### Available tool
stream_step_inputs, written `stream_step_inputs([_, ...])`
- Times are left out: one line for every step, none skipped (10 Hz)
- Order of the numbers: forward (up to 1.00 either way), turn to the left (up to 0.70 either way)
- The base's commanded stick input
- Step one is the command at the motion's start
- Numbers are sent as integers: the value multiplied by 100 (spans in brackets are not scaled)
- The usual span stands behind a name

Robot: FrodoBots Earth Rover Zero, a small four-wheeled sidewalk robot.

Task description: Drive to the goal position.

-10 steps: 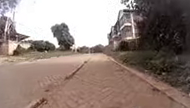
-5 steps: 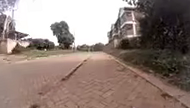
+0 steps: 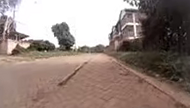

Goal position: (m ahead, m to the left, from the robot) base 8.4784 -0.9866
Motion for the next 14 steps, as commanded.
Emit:
stream_step_inputs([50,0])
stream_step_inputs([50,0])
stream_step_inputs([50,0])
stream_step_inputs([50,0])
stream_step_inputs([50,0])
stream_step_inputs([50,0])
stream_step_inputs([50,-15])
stream_step_inputs([50,-40])
stream_step_inputs([50,-50])
stream_step_inputs([50,-50])
stream_step_inputs([50,-50])
stream_step_inputs([50,-50])
stream_step_inputs([50,0])
stream_step_inputs([50,0])
